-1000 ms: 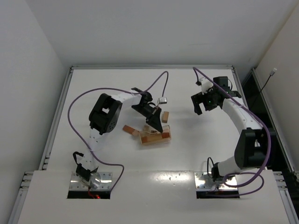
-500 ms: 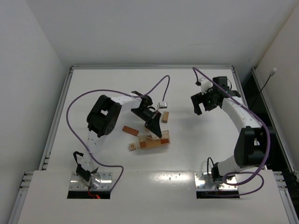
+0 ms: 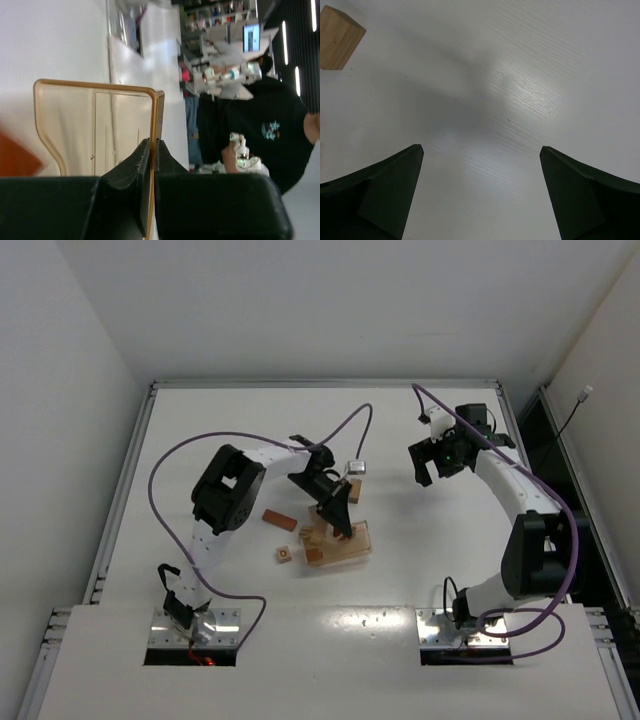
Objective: Build the wood block tower
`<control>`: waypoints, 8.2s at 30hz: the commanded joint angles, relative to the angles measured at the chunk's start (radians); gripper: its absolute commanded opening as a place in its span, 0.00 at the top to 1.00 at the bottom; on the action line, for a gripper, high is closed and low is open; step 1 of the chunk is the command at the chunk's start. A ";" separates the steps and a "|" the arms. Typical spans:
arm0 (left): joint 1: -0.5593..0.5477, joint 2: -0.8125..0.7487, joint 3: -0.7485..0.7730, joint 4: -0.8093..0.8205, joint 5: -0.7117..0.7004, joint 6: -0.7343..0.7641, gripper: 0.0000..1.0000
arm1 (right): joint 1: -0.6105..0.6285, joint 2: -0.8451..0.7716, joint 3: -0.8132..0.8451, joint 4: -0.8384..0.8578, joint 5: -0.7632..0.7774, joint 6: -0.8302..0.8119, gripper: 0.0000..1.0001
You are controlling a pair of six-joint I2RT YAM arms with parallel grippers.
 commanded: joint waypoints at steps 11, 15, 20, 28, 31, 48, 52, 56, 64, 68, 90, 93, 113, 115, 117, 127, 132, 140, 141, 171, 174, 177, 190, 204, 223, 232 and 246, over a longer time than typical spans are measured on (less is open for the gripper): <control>0.034 0.021 0.221 0.003 0.206 0.042 1.00 | 0.002 -0.009 0.025 0.018 -0.032 0.012 0.00; -0.078 -0.113 -0.042 0.167 0.206 -0.134 1.00 | 0.002 -0.019 0.025 0.018 -0.032 0.012 0.00; 0.054 0.044 0.214 -0.074 0.206 0.040 1.00 | 0.002 -0.019 0.015 0.027 -0.032 0.012 0.00; 0.080 0.070 0.315 -0.059 0.206 -0.038 1.00 | 0.002 -0.010 0.015 0.027 -0.032 0.012 0.00; -0.008 0.001 0.060 0.011 0.206 -0.048 1.00 | 0.002 -0.010 0.015 0.027 -0.032 0.012 0.00; -0.007 -0.096 0.185 -0.041 0.206 0.014 1.00 | 0.002 -0.010 0.006 0.036 -0.032 0.012 0.00; 0.031 -0.162 0.274 -0.102 0.195 0.075 1.00 | 0.002 -0.010 0.006 0.036 -0.041 0.012 0.00; 0.053 -0.257 0.340 -0.062 0.036 0.034 1.00 | 0.011 -0.010 0.006 0.027 -0.041 0.012 0.00; 0.126 -0.470 0.171 0.361 -0.901 -0.222 1.00 | 0.011 0.010 0.033 0.036 -0.022 0.021 0.03; 0.177 -0.369 0.220 0.381 -1.178 -0.187 1.00 | 0.020 0.010 0.042 0.036 -0.022 0.021 0.03; 0.229 0.087 0.464 0.539 -1.358 0.018 1.00 | 0.029 0.001 0.033 0.036 -0.003 0.021 0.03; 0.243 0.075 0.391 0.587 -1.228 0.080 1.00 | 0.029 0.001 0.033 0.036 -0.003 0.021 0.03; 0.013 -0.159 0.047 0.407 -0.759 0.169 1.00 | 0.029 -0.009 0.033 0.027 -0.012 0.012 0.03; -0.018 -0.194 0.010 0.407 -0.744 0.160 1.00 | 0.029 -0.018 0.033 0.027 -0.012 0.012 0.03; -0.061 -0.249 -0.039 0.418 -0.724 0.120 1.00 | 0.029 -0.018 0.024 0.027 -0.022 0.012 0.03; -0.167 -0.366 -0.159 0.490 -0.739 0.013 1.00 | 0.029 -0.038 0.015 0.036 -0.031 0.012 0.03; -0.060 -0.396 -0.145 0.644 -0.790 -0.127 1.00 | 0.029 -0.047 0.006 0.045 -0.031 0.012 0.03; 0.204 -0.388 0.144 0.746 -1.213 -0.334 1.00 | 0.029 -0.038 0.015 0.045 -0.031 0.012 0.03; 0.223 -0.365 0.184 0.727 -1.276 -0.345 1.00 | 0.029 -0.038 0.015 0.045 -0.040 0.012 0.03; 0.813 0.079 0.441 0.458 -1.390 -0.552 1.00 | 0.029 -0.007 0.016 0.045 -0.040 0.021 0.03; 0.823 0.088 0.430 0.458 -1.390 -0.543 0.98 | 0.029 0.002 0.016 0.036 -0.040 0.021 0.03; 0.833 0.088 0.406 0.467 -1.364 -0.534 0.76 | 0.029 0.002 0.025 0.036 -0.040 0.021 0.03; 0.774 -0.329 0.147 0.676 -1.351 -0.491 0.21 | 0.029 -0.007 0.016 0.045 -0.040 0.021 0.03; 0.266 -0.469 -0.004 -0.182 -0.728 0.525 0.33 | 0.141 -0.033 -0.010 -0.004 -0.060 -0.130 0.03; -0.038 -0.653 -0.536 0.514 -0.965 0.372 0.40 | 0.074 -0.029 -0.019 0.056 0.175 -0.046 0.01; -0.069 -0.619 -0.582 0.472 -0.946 0.430 0.42 | 0.043 -0.038 -0.019 0.047 0.156 -0.046 0.01; -0.124 -0.584 -0.645 0.571 -0.966 0.381 0.47 | 0.034 -0.016 0.001 0.038 0.138 -0.037 0.01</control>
